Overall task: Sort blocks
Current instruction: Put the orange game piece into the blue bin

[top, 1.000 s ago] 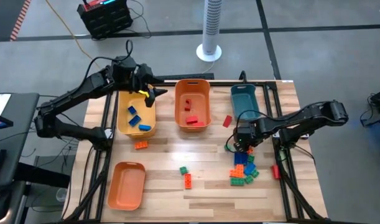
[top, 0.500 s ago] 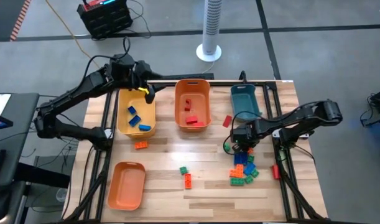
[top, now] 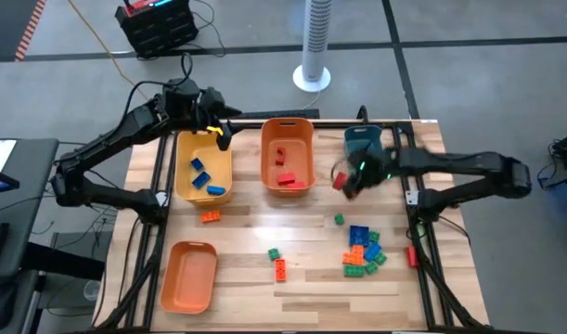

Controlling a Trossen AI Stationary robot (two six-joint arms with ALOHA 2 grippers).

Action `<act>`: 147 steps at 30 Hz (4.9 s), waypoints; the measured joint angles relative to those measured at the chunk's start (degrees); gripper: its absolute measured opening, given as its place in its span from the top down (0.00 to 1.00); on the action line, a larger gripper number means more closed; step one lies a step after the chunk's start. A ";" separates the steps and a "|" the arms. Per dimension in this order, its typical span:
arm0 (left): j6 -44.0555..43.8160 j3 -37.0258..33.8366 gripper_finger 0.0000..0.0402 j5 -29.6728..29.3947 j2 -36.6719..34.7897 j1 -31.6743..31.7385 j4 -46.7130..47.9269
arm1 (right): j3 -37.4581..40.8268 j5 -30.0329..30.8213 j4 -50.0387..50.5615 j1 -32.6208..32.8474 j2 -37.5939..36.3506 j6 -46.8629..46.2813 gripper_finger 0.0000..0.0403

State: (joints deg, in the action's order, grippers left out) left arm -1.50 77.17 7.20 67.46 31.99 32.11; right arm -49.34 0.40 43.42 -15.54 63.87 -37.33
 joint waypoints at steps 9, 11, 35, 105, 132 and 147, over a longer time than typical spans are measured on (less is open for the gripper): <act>-2.86 0.00 0.40 -0.32 0.02 0.06 0.07 | -5.59 0.01 2.98 -23.92 -1.51 16.74 0.71; -2.88 0.00 0.40 -1.76 0.02 0.06 0.07 | -5.56 -1.00 4.70 -28.63 1.57 20.45 0.71; -6.62 0.02 0.40 -4.02 0.02 0.04 3.72 | -5.67 -6.67 3.28 -37.39 18.99 28.80 0.38; -101.09 21.07 0.37 -11.28 51.71 -54.39 13.76 | -5.69 2.03 -2.28 -7.09 -3.91 36.44 0.37; -101.37 20.76 0.32 -12.72 56.41 -55.15 17.67 | -5.69 1.98 -2.39 -7.11 -3.91 37.74 0.37; -95.59 17.59 0.53 -7.09 57.05 -54.73 15.16 | -5.69 1.97 -2.17 -7.20 -3.89 37.85 0.37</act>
State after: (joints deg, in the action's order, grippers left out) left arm -97.09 94.76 0.11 124.51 -22.74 47.27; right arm -55.02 2.37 41.25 -22.74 59.98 0.51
